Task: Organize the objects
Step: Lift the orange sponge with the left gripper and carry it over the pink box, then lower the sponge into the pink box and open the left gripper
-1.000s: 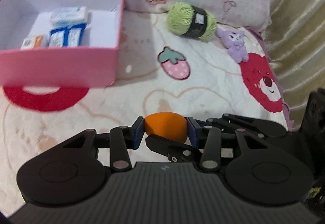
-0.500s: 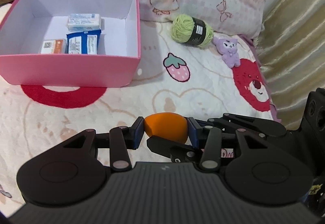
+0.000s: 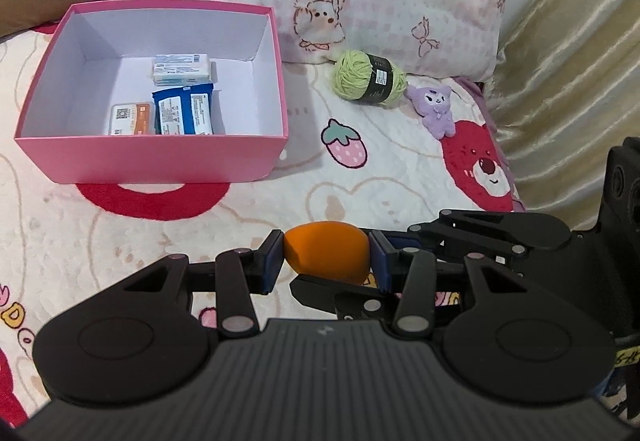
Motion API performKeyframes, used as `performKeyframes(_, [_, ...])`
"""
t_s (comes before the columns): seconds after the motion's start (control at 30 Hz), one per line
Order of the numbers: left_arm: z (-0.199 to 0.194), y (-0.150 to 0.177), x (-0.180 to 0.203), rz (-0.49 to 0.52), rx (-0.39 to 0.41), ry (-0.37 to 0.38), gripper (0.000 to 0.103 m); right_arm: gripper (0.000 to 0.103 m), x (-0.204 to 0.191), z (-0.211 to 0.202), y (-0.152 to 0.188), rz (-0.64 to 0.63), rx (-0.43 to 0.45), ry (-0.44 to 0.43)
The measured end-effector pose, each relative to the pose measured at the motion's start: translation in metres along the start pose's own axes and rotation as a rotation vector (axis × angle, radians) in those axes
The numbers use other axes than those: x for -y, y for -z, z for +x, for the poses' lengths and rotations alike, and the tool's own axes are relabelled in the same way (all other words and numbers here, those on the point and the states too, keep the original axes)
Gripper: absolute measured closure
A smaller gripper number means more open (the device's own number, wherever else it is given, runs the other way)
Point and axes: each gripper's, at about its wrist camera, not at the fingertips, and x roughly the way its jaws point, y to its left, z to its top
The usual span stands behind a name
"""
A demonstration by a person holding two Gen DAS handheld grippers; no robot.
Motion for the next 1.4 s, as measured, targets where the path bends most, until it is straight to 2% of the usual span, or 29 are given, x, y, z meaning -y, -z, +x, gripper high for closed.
performKeyframes(0.47, [-0.029,-0.031,-0.034,-0.023,0.011,-0.049,0.059,0.054,-0.031,0.023,-0.043,-0.074,0.012,-0.074])
performKeyframes(0.73, [-0.026,-0.072,-0.063,-0.055,0.009,-0.082,0.059,0.054,-0.032,0.055,-0.086,-0.094,0.003,-0.124])
performKeyframes(0.83, [-0.015,-0.093,-0.082,-0.097,0.024,-0.069,0.059,0.054,-0.029,0.074,-0.109,-0.112,-0.013,-0.1])
performKeyframes(1.07, [0.024,-0.132,-0.126,-0.189,0.033,-0.104,0.059,0.054,-0.005,0.132,-0.154,-0.138,-0.084,-0.108])
performKeyframes(1.2, [0.045,-0.138,-0.158,-0.295,0.057,-0.064,0.059,0.054,0.004,0.161,-0.166,-0.123,-0.098,-0.083])
performKeyframes(1.4, [0.074,-0.142,-0.188,-0.362,0.084,-0.116,0.059,0.054,0.017,0.21,-0.177,-0.098,-0.15,-0.123])
